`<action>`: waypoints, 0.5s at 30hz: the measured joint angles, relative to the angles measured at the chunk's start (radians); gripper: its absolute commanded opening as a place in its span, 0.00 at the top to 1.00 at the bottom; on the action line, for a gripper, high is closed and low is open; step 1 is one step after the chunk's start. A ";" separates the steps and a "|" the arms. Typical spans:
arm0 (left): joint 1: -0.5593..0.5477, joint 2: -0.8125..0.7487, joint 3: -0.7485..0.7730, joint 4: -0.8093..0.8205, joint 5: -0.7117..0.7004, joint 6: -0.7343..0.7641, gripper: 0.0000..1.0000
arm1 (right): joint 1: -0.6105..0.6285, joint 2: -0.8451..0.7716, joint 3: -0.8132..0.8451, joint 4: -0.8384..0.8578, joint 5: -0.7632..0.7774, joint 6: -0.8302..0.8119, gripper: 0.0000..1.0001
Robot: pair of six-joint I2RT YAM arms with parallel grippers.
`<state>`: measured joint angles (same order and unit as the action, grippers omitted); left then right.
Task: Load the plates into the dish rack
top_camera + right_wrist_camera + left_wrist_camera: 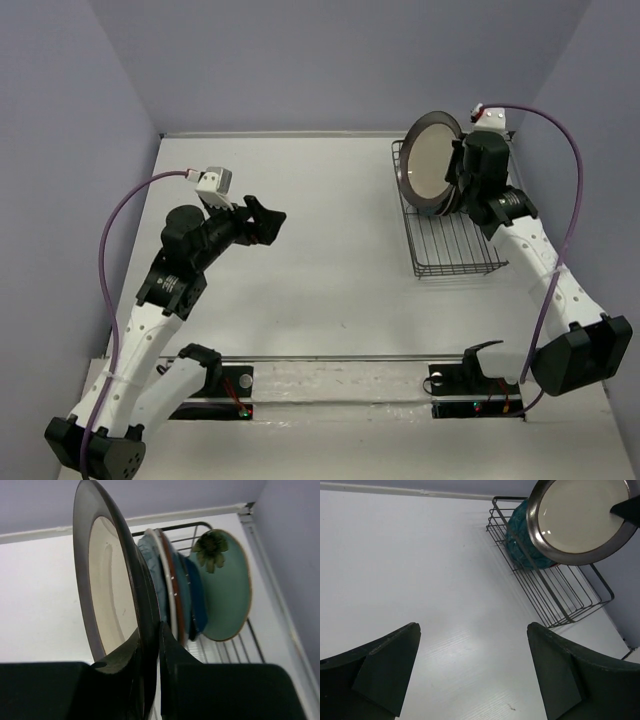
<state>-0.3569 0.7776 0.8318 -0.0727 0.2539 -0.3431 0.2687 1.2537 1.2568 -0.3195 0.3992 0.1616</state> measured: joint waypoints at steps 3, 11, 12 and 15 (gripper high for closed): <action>0.000 0.005 -0.008 -0.015 0.009 0.013 0.01 | 0.000 0.062 0.068 -0.011 0.082 -0.086 0.93; -0.001 -0.010 -0.015 -0.023 0.035 0.021 0.01 | 0.001 0.242 0.222 -0.011 0.205 -0.280 0.93; -0.002 -0.013 -0.015 -0.023 0.035 0.022 0.01 | 0.001 0.260 0.234 -0.013 0.211 -0.295 0.93; -0.010 -0.018 -0.015 -0.023 0.037 0.025 0.01 | 0.010 0.306 0.263 -0.015 0.221 -0.328 0.93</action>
<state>-0.3664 0.7593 0.8165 -0.0952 0.2909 -0.3183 0.2787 1.5593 1.5196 -0.3344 0.6201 -0.1661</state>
